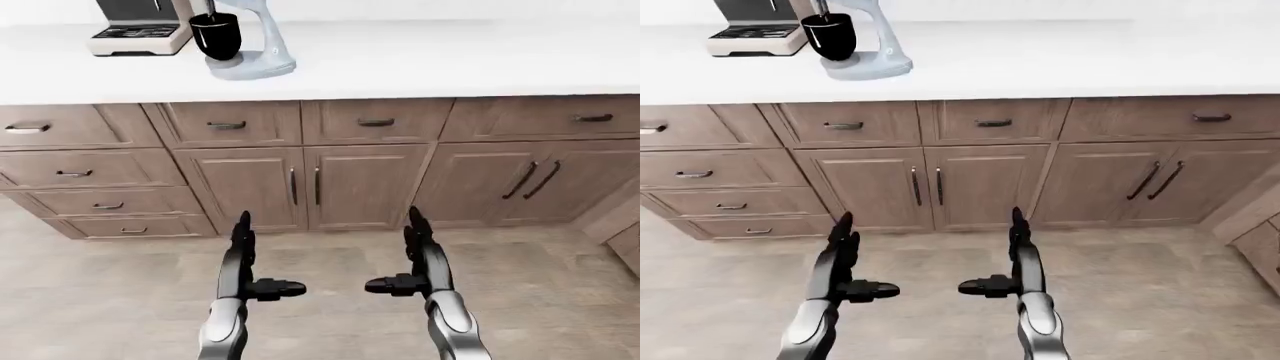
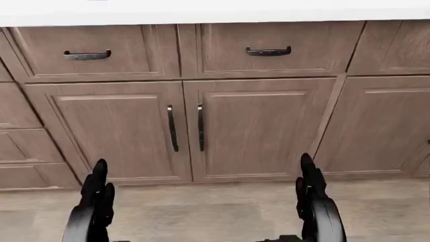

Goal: Open the stand mixer head.

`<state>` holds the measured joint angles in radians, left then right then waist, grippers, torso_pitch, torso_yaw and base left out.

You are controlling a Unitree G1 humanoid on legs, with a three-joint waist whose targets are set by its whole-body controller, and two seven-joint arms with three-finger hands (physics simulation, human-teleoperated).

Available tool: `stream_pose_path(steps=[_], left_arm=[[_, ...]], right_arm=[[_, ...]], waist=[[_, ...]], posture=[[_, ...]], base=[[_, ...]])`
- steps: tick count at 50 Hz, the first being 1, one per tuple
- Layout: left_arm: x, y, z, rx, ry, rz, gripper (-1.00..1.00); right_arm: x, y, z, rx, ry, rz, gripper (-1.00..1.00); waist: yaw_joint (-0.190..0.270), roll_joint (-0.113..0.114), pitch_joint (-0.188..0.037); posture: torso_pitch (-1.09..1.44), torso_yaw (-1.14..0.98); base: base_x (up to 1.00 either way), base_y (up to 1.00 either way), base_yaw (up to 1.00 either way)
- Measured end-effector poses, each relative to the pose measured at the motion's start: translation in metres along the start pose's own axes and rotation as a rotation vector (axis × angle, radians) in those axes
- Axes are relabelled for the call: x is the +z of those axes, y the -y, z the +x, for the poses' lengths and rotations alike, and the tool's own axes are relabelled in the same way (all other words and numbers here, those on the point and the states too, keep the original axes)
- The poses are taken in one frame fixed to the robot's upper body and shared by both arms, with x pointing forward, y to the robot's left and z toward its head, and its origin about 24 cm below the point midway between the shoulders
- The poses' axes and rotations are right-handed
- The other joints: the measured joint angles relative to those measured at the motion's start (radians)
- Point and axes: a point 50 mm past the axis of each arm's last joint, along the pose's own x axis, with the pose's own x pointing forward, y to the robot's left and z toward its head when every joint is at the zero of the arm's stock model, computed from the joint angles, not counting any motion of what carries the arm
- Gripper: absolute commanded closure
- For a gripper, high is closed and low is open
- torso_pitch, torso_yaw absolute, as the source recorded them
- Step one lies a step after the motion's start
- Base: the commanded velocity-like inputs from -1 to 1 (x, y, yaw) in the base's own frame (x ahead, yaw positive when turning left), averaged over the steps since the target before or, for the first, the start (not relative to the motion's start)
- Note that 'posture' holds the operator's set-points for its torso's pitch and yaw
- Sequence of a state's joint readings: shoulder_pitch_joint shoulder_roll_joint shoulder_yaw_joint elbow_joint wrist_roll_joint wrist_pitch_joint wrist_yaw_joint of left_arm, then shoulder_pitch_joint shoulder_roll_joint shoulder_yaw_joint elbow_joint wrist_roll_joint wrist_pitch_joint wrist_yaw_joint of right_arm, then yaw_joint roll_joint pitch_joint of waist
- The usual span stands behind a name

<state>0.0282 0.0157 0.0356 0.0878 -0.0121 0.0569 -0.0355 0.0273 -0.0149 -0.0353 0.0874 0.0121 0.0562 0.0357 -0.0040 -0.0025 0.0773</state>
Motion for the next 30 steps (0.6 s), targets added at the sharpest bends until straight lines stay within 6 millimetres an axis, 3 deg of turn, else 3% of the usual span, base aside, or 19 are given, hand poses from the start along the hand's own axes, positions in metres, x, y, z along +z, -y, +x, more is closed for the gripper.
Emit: stream_pose_path(steps=[1,3,5,7,10,17,20,25,30], left_arm=[[0.003,0.000,0.000,0.001,0.018,-0.002,-1.00],[0.018,0.000,0.003,0.000,0.095,-0.004,-1.00],[0.018,0.000,0.004,0.003,0.109,-0.009,-1.00],[0.010,0.000,0.001,0.003,0.076,-0.015,-1.00],[0.005,0.000,0.000,0.003,0.045,-0.019,-1.00],[0.014,0.000,-0.001,0.019,0.113,-0.034,-1.00],[0.040,-0.001,-0.006,0.035,0.267,-0.110,-1.00],[0.119,-0.007,-0.032,0.053,0.665,-0.291,-1.00],[0.178,-0.011,-0.057,0.043,0.853,-0.411,-1.00]], right_arm=[[0.005,0.000,0.001,0.006,0.019,-0.007,-1.00],[0.026,0.001,0.003,0.015,0.113,-0.019,-1.00],[0.035,-0.001,0.004,0.024,0.159,-0.006,-1.00],[0.032,-0.002,0.003,0.031,0.152,-0.005,-1.00],[0.027,-0.003,0.003,0.037,0.124,-0.004,-1.00],[0.029,-0.004,0.004,0.048,0.179,-0.064,-1.00],[0.057,-0.002,0.000,0.048,0.372,-0.132,-1.00],[0.125,-0.006,-0.027,0.046,0.803,-0.186,-1.00],[0.188,-0.014,-0.055,0.070,1.019,-0.168,-1.00]], waist=[[-0.002,-0.003,-0.010],[0.007,-0.002,-0.059],[0.008,-0.008,-0.040],[0.008,-0.009,-0.055],[0.008,-0.007,-0.055],[0.006,-0.003,-0.061],[0.006,-0.004,-0.059],[0.003,-0.006,-0.079],[0.004,-0.002,-0.083]], posture=[[0.00,0.00],[0.00,0.00],[0.00,0.00],[0.00,0.00],[0.00,0.00],[0.00,0.00],[0.00,0.00],[0.00,0.00],[0.00,0.00]], base=[[0.00,0.00,0.00],[0.00,0.00,0.00],[0.00,0.00,0.00],[0.00,0.00,0.00],[0.00,0.00,0.00],[0.00,0.00,0.00],[0.00,0.00,0.00],[0.00,0.00,0.00],[0.00,0.00,0.00]])
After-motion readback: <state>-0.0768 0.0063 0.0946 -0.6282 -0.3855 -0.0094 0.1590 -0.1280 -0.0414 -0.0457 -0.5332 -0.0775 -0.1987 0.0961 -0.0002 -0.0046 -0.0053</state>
